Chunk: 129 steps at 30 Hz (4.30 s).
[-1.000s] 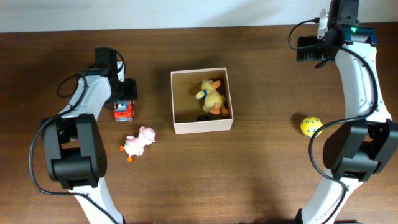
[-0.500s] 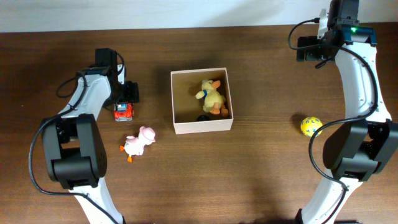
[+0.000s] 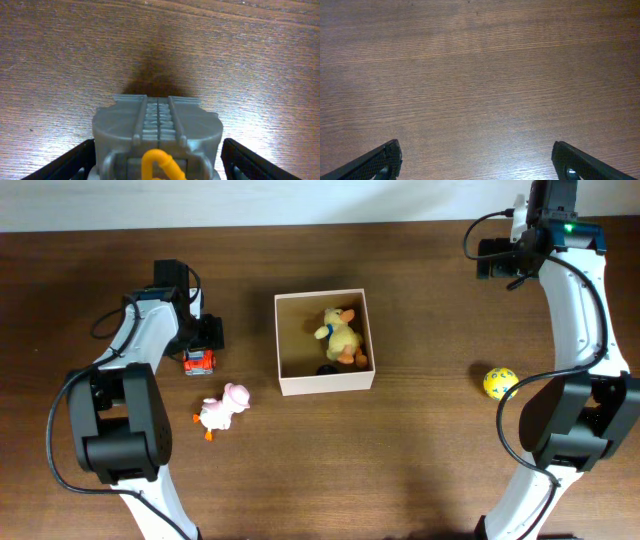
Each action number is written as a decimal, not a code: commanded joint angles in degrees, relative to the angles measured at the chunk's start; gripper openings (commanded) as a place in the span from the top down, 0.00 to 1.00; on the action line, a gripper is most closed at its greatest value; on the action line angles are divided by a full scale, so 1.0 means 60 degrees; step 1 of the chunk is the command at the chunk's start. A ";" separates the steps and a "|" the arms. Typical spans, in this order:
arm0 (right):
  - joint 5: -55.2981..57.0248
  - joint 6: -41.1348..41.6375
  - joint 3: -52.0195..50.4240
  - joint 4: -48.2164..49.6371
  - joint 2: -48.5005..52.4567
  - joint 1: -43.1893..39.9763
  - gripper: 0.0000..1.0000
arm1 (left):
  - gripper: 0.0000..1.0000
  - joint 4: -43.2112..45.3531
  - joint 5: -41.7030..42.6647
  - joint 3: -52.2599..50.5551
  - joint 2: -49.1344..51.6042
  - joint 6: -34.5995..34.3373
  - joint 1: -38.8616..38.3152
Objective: Pack container
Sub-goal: 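Lower the left gripper and grasp the red fire truck, then lift the truck with the left gripper and carry it over the box, then lower the truck into the box beside the duck and release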
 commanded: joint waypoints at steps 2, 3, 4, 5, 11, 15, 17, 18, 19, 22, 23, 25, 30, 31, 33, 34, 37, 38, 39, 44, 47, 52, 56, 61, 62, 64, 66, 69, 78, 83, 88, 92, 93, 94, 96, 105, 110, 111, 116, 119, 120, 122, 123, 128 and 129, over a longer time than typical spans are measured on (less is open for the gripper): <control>0.0109 0.0040 0.0175 0.0000 0.0051 0.0011 0.01 | 0.19 -0.0047 0.0138 0.0160 0.0222 -0.0025 0.0033; 0.0109 0.0044 0.0175 0.0000 0.0051 0.0011 0.01 | 0.19 -0.0073 0.0135 0.0157 0.0262 -0.0025 0.0033; 0.0109 0.0040 0.0175 0.0000 0.0051 0.0011 0.01 | 0.19 -0.0073 0.0138 0.0157 0.0317 -0.0025 0.0033; 0.0109 0.0040 0.0175 0.0000 0.0051 0.0011 0.01 | 0.19 -0.0069 0.0138 0.0157 0.0350 -0.0025 0.0033; 0.0109 0.0040 0.0175 0.0000 0.0051 0.0011 0.01 | 0.24 0.0022 0.0131 0.0160 0.0357 -0.0022 0.0033; 0.0109 0.0040 0.0175 0.0000 0.0051 0.0011 0.01 | 0.31 0.0069 0.0025 0.0160 0.0353 -0.0022 0.0033; 0.0109 0.0040 0.0175 0.0000 0.0051 0.0011 0.01 | 0.36 0.0109 0.0025 0.0160 0.0353 -0.0022 0.0033; 0.0109 0.0044 0.0175 0.0000 0.0051 0.0011 0.01 | 0.37 0.0146 0.0022 0.0164 0.0353 -0.0022 0.0033; 0.0109 0.0044 0.0175 0.0000 0.0051 0.0011 0.01 | 0.38 0.0186 0.0022 0.0171 0.0353 -0.0018 0.0033; 0.0109 0.0040 0.0175 0.0000 0.0051 0.0011 0.01 | 0.40 0.0248 0.0000 0.0335 0.0353 -0.0018 0.0036; 0.0109 0.0044 0.0175 0.0000 0.0051 0.0011 0.01 | 0.40 0.0251 -0.0062 0.0437 0.0353 -0.0015 0.0040; 0.0109 0.0040 0.0175 0.0000 0.0051 0.0011 0.01 | 0.43 0.0244 -0.0288 0.0750 0.0353 0.0015 0.0044; 0.0109 0.0044 0.0175 0.0000 0.0051 0.0011 0.01 | 0.49 0.0164 -0.0543 0.2218 0.0353 0.0011 0.0040; 0.0109 0.0040 0.0175 0.0000 0.0051 0.0011 0.01 | 0.50 0.0106 -0.0532 0.2470 0.0353 0.0011 0.0036; 0.0109 0.0044 0.0175 0.0000 0.0051 0.0011 0.01 | 0.50 -0.0084 -0.0393 0.2983 0.0353 0.0007 -0.0011; 0.0109 0.0044 0.0175 0.0000 0.0051 0.0011 0.01 | 0.50 -0.0211 -0.0233 0.3275 0.0353 0.0007 -0.0047; 0.0109 0.0044 0.0175 0.0000 0.0051 0.0011 0.01 | 0.54 -0.0710 0.0525 0.4215 0.0353 0.0004 -0.0248; 0.0109 0.0044 0.0175 0.0000 0.0051 0.0011 0.01 | 0.56 -0.0852 0.0794 0.4470 0.0353 0.0000 -0.0342; 0.0109 0.0044 0.0175 0.0000 0.0051 0.0011 0.01 | 0.58 -0.0991 0.1042 0.4717 0.0353 -0.0004 -0.0448; 0.0109 0.0044 0.0175 0.0000 0.0051 0.0011 0.01 | 0.60 -0.1657 0.1577 0.5799 0.0350 -0.0142 -0.1129; 0.0109 0.0044 0.0175 0.0000 0.0051 0.0011 0.01 | 0.61 -0.1945 0.1577 0.6186 0.0350 -0.0142 -0.1596; 0.0109 0.0040 0.0175 0.0000 0.0051 0.0011 0.01 | 0.60 -0.2361 0.1636 0.6284 0.0353 -0.0200 -0.2342; 0.0109 0.0040 0.0175 0.0000 0.0051 0.0011 0.01 | 0.61 -0.2765 0.1636 0.6284 0.0353 -0.0670 -0.2798; 0.0109 0.0040 0.0175 0.0000 0.0051 0.0011 0.01 | 0.60 -0.3512 0.1639 0.6284 0.0353 -0.1355 -0.3220; 0.0109 0.0044 0.0175 0.0000 0.0051 0.0011 0.01 | 0.60 -0.3643 0.1639 0.6284 0.0353 -0.1428 -0.3282; 0.0109 0.0040 0.0175 0.0000 0.0051 0.0011 0.01 | 0.60 -0.3854 0.1639 0.6280 0.0353 -0.1599 -0.3395; 0.0109 0.0040 0.0175 0.0000 0.0051 0.0011 0.01 | 0.60 -0.3952 0.1636 0.6262 0.0357 -0.1636 -0.3504; 0.0109 0.0044 0.0175 0.0000 0.0051 0.0011 0.01 | 0.60 -0.3960 0.1636 0.6226 0.0404 -0.1636 -0.3708; 0.0109 0.0040 0.0175 0.0000 0.0051 0.0011 0.01 | 0.60 -0.4116 0.1632 0.6218 0.1213 -0.1639 -0.4135; 0.0109 0.0044 0.0175 0.0000 0.0051 0.0011 0.01 | 0.60 -0.4113 0.1632 0.6218 0.1865 -0.1636 -0.4131; 0.0109 0.0040 0.0175 0.0000 0.0051 0.0011 0.01 | 0.60 -0.4105 0.1610 0.6218 0.2255 -0.1636 -0.4120; 0.0109 0.0044 0.0175 0.0000 0.0051 0.0011 0.01 | 0.60 -0.4065 0.0976 0.6218 0.2339 -0.1639 -0.4113; 0.0109 0.0044 0.0175 0.0000 0.0051 0.0011 0.01 | 0.59 -0.4065 0.0776 0.6218 0.2339 -0.1639 -0.4113; 0.0109 0.0040 0.0175 0.0000 0.0051 0.0011 0.01 | 0.59 -0.4065 0.0612 0.6218 0.2339 -0.1639 -0.4113; 0.0109 0.0040 0.0175 0.0000 0.0051 0.0011 0.01 | 0.59 -0.4073 0.0426 0.6218 0.2339 -0.1636 -0.4109; 0.0109 0.0044 0.0175 0.0000 0.0051 0.0011 0.01 | 0.47 -0.3978 -0.0229 0.6218 0.2339 -0.1636 -0.4113; 0.0109 0.0040 0.0175 0.0000 0.0051 0.0011 0.01 | 0.46 -0.3697 -0.0229 0.6218 0.2339 -0.1636 -0.4113; 0.0109 0.0040 0.0175 0.0000 0.0051 0.0011 0.01 | 0.46 -0.3643 -0.0229 0.6218 0.2339 -0.1636 -0.4113; 0.0109 0.0044 0.0175 0.0000 0.0051 0.0011 0.01 | 0.45 -0.3563 -0.0229 0.6218 0.2339 -0.1636 -0.4113; 0.0109 0.0040 0.0175 0.0000 0.0051 0.0011 0.01 | 0.40 -0.3544 -0.0229 0.6218 0.2339 -0.1636 -0.4113; 0.0109 0.0044 0.0175 0.0000 0.0051 0.0011 0.01 | 0.40 -0.3530 -0.0229 0.6218 0.2339 -0.1636 -0.4113; 0.0109 0.0044 0.0175 0.0000 0.0051 0.0011 0.01 | 0.40 -0.3457 -0.0229 0.6218 0.2339 -0.1636 -0.4113; 0.0109 0.0044 0.0175 0.0000 0.0051 0.0011 0.01 | 0.40 -0.3421 -0.0229 0.6218 0.2339 -0.1636 -0.4113; 0.0109 0.0040 0.0175 0.0000 0.0051 0.0011 0.01 | 0.36 -0.3315 -0.0233 0.6218 0.2339 -0.1636 -0.4113; 0.0109 0.0040 0.0175 0.0000 0.0051 0.0011 0.01 | 0.34 -0.3304 -0.0233 0.6218 0.2339 -0.1636 -0.4113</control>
